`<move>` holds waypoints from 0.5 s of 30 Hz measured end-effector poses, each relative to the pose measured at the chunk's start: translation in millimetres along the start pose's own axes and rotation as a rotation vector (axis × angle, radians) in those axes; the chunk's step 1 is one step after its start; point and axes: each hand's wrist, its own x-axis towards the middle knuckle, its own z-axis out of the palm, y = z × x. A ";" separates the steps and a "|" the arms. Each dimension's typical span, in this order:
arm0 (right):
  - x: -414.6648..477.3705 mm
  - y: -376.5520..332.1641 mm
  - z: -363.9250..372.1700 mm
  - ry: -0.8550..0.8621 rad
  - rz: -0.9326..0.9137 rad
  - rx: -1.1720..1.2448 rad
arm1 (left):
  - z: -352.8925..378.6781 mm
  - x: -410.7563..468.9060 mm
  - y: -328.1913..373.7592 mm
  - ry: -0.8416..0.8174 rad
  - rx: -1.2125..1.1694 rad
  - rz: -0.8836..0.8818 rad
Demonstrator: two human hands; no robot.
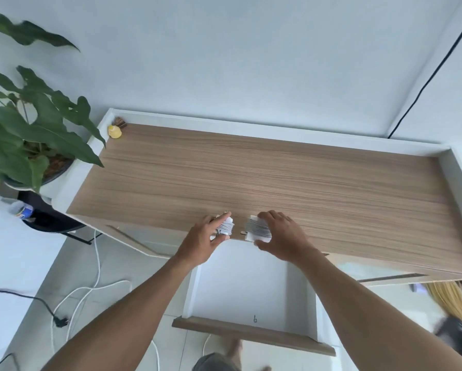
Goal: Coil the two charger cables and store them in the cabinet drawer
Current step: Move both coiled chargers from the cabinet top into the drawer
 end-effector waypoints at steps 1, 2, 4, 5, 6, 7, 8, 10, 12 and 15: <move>-12.4 2.2 4.6 0.004 -0.015 -0.015 | 8.8 -10.4 2.0 0.003 -0.013 -0.009; -26.7 5.3 11.3 0.007 -0.029 -0.033 | 19.0 -22.1 3.8 0.004 -0.034 -0.028; -53.4 11.8 28.9 -0.003 -0.026 -0.028 | 40.4 -44.4 2.6 -0.002 -0.071 -0.073; -65.2 14.7 38.6 -0.015 -0.009 -0.008 | 51.3 -54.6 0.4 -0.014 -0.074 -0.098; -74.1 17.3 47.7 -0.033 0.008 0.008 | 60.9 -62.5 -2.4 -0.030 -0.067 -0.123; -82.8 20.3 57.9 -0.056 0.024 0.016 | 72.3 -70.0 -5.2 -0.055 -0.056 -0.148; -89.2 22.6 66.9 -0.075 0.038 0.020 | 82.8 -75.1 -8.2 -0.079 -0.049 -0.170; -98.7 25.4 85.1 -0.102 0.069 0.036 | 103.7 -81.9 -15.2 -0.133 -0.026 -0.206; -103.1 25.8 100.7 -0.111 0.104 0.061 | 121.6 -83.5 -20.9 -0.167 0.001 -0.226; -100.0 30.5 124.2 -0.114 0.136 0.087 | 146.3 -76.4 -28.3 -0.173 0.015 -0.215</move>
